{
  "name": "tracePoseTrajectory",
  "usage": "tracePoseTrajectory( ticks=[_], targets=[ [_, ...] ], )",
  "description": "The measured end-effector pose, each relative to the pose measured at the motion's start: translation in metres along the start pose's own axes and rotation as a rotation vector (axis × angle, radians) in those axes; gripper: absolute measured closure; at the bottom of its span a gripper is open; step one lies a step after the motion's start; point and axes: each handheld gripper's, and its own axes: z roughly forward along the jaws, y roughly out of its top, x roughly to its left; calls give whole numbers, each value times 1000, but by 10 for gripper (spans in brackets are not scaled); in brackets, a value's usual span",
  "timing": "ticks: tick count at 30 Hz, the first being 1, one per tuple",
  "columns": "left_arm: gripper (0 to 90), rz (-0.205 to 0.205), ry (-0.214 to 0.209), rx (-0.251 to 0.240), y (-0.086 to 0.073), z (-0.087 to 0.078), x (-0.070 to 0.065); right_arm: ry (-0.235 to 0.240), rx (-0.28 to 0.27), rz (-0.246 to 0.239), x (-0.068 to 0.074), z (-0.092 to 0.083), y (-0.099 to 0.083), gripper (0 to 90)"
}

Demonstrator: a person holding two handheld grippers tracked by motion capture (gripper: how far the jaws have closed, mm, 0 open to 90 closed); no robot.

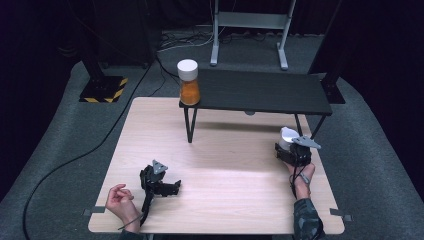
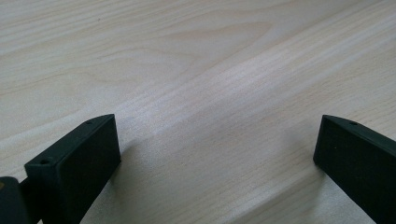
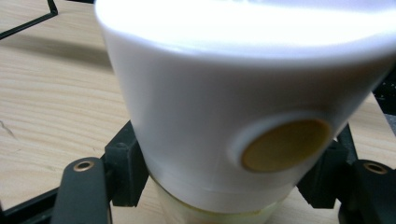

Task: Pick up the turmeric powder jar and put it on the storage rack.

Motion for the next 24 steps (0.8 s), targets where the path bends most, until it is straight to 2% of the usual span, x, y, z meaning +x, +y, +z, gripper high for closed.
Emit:
tracePoseTrajectory(
  ticks=[11,24],
  targets=[
    [0,0,0,0,0,0,0,22,-3,13,-7,-9,6,298],
    [0,-1,2,-1,0,0,0,29,-8,-3,-11,-17,13,298]
  ],
)
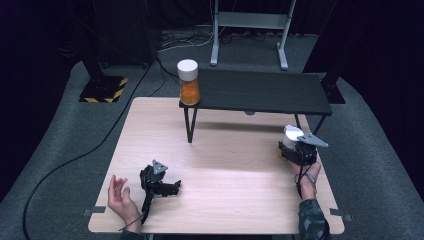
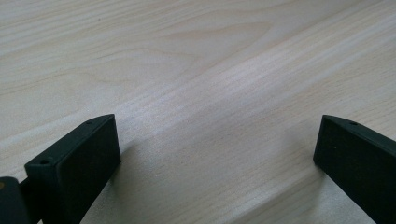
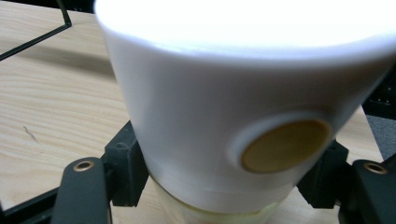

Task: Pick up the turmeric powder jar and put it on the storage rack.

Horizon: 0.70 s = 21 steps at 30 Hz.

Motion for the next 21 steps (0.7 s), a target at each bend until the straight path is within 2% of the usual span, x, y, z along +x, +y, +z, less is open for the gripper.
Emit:
tracePoseTrajectory(
  ticks=[3,10,21],
  targets=[
    [0,-17,18,1,-1,-1,-5,2,-2,-3,-1,-2,1,298],
    [1,-24,32,1,-1,-2,-8,8,0,-9,-2,-5,3,298],
    [0,-28,30,1,-1,-1,-8,26,-1,-14,-7,-8,2,298]
  ],
)
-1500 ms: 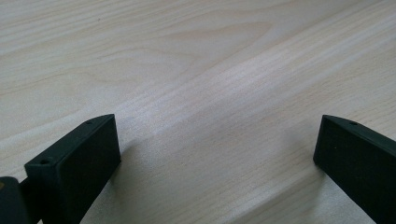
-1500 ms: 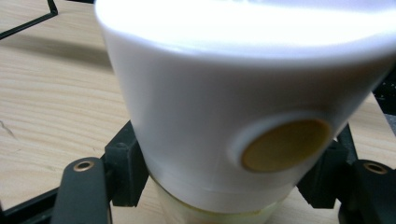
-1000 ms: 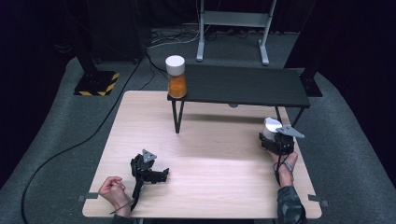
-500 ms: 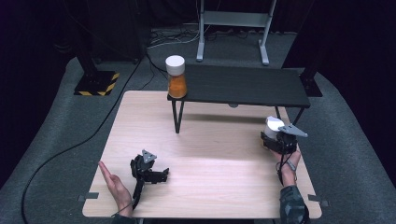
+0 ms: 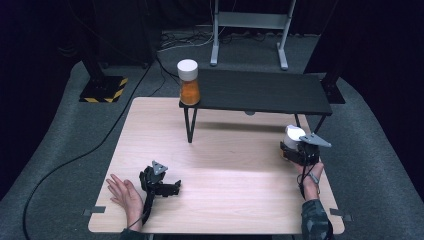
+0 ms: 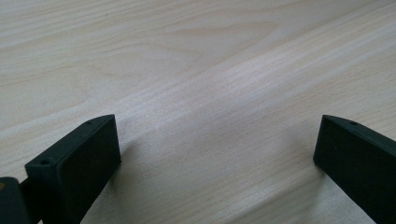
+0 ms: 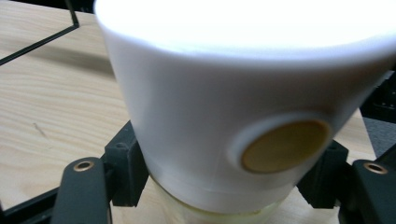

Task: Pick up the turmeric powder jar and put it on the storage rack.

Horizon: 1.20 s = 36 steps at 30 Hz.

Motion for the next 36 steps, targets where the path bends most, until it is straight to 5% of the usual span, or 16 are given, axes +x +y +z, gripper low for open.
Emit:
tracePoseTrajectory(
  ticks=[36],
  targets=[
    [0,0,0,0,0,0,0,23,-25,-21,-4,-26,19,298]
  ],
)
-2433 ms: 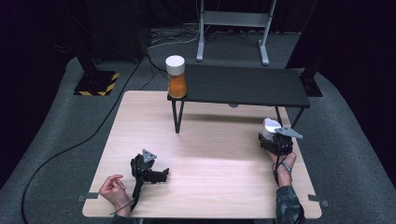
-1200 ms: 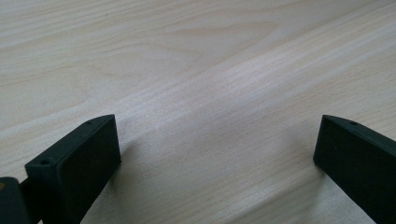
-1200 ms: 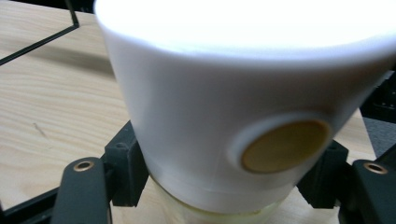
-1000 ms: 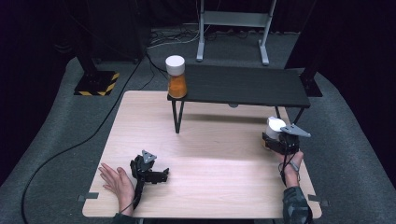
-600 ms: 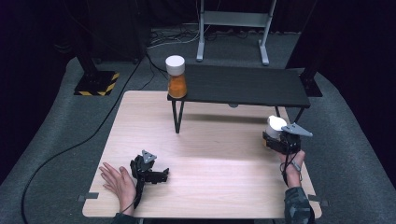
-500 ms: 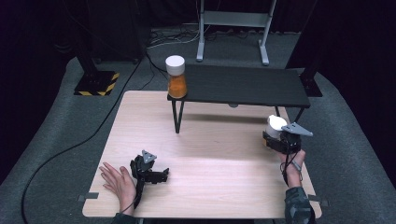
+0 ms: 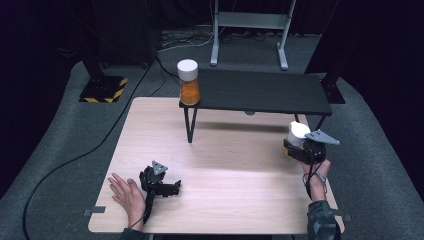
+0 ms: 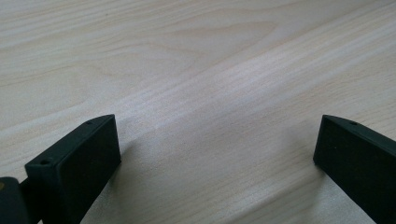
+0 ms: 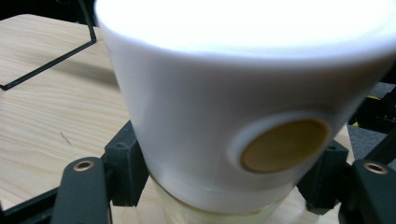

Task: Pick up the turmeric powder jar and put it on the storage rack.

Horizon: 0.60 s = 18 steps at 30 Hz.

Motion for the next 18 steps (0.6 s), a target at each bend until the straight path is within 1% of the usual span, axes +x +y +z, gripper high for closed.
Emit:
tracePoseTrajectory(
  ticks=[7,11,18],
  targets=[
    [0,-1,0,0,0,0,0,-2,-6,4,-1,-5,1,298],
    [0,-1,0,0,0,0,0,2,-8,3,-1,-7,2,298],
    [0,-4,0,-1,1,1,0,-4,-4,-4,-1,-10,3,298]
  ],
)
